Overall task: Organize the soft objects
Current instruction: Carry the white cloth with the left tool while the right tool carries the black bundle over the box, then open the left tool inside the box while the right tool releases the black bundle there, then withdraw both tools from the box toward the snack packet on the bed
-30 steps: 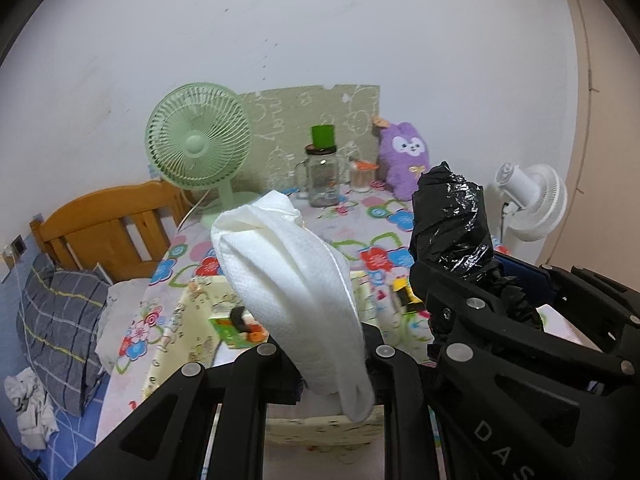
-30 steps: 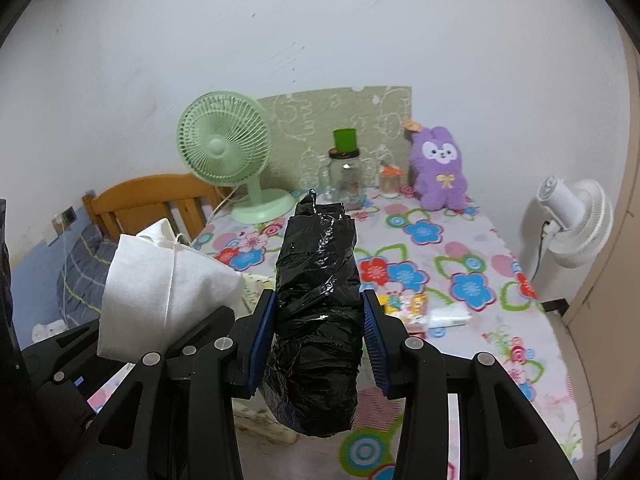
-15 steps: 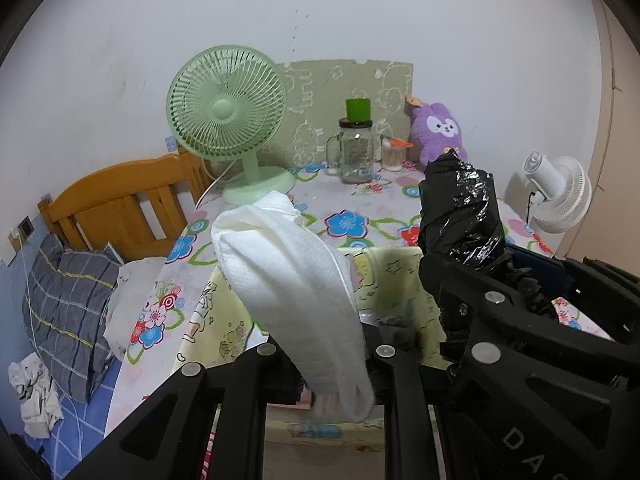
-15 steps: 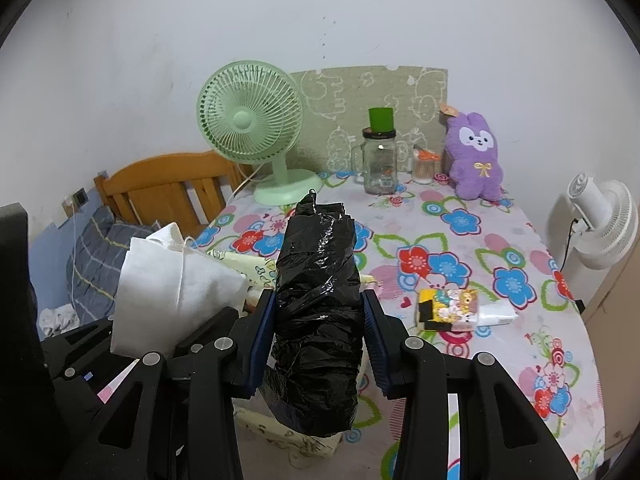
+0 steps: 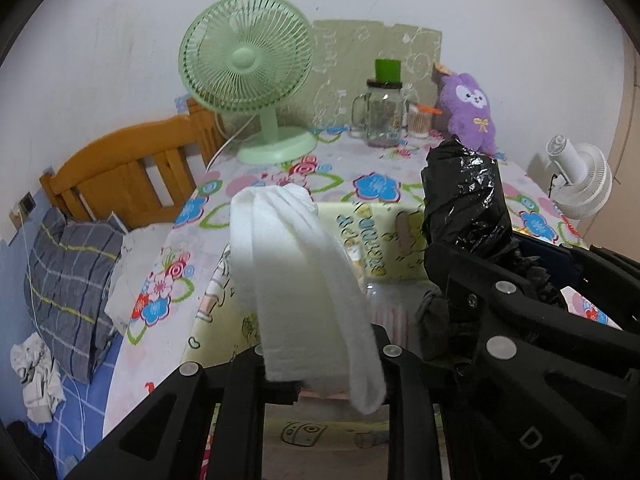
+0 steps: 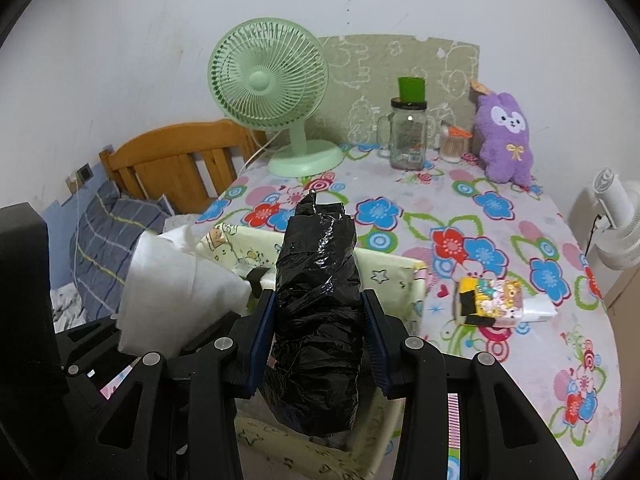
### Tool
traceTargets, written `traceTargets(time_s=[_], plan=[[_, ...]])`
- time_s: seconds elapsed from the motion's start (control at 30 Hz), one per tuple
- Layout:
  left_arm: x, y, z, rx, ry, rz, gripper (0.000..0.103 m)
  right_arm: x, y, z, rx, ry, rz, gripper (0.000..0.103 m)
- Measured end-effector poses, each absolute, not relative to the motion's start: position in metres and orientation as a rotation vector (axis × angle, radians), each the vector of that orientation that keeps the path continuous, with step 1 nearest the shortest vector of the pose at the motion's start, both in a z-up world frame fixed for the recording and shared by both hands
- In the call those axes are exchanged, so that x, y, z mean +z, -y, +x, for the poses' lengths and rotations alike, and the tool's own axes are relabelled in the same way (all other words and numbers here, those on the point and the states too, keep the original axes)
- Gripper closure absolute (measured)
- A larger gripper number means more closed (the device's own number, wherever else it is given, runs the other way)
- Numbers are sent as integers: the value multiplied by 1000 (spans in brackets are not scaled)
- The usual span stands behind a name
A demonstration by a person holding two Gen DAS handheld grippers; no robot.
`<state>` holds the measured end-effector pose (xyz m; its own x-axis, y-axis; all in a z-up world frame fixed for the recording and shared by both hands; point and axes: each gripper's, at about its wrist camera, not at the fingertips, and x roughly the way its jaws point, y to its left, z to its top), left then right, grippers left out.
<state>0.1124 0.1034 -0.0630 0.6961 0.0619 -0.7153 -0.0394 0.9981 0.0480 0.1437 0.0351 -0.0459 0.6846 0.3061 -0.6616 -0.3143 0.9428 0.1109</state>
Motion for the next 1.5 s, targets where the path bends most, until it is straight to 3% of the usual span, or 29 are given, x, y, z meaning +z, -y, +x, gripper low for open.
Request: traceTargets(time_s=[0.37, 0.6, 0.7, 0.77, 0.87, 1.5], plan=[[-62, -116, 111, 101, -775, 18, 44, -55, -53, 157, 406, -769, -20, 58], [-61, -118, 112, 107, -771, 24, 35, -59, -58, 159, 429, -775, -10, 56], [-60, -118, 111, 101, -771, 22, 30, -58, -58, 160, 428, -775, -19, 47], [-58, -116, 110, 93, -762, 22, 27, -57, -57, 160, 429, -773, -11, 29], [-52, -112, 106, 84, -739, 30, 20, -54, -53, 158, 437, -761, 14, 21], [-29, -76, 92, 46, -667, 54, 13, -26, -13, 137, 370, -689, 10, 16]])
